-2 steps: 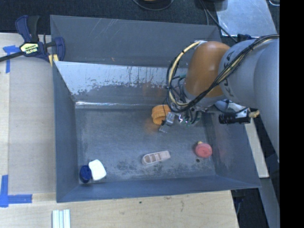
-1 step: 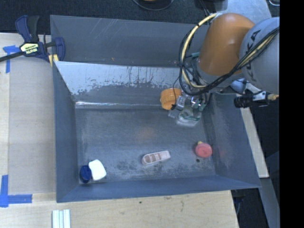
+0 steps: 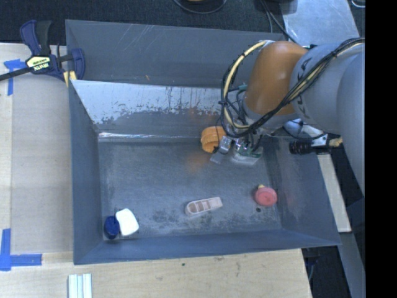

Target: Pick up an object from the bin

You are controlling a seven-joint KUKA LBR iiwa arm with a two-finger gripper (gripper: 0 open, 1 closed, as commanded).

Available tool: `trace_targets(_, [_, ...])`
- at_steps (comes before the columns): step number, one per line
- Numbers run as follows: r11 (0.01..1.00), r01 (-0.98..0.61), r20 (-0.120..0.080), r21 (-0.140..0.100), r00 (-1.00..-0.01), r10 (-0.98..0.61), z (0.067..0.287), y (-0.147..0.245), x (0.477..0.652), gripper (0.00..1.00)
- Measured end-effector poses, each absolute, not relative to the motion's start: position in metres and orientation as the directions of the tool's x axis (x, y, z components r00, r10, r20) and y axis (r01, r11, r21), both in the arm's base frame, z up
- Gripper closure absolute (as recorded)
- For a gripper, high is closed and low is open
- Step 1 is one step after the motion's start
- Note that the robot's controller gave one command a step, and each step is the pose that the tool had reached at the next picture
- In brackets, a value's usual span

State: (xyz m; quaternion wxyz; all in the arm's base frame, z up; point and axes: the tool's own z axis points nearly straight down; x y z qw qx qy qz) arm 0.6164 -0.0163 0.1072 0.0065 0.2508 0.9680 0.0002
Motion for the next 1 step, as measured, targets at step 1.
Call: trace_targets(1, [0.861, 0.508, -0.008, 0.003, -0.861, 0.508, 0.1872, -0.014, 0.6217, 1.0])
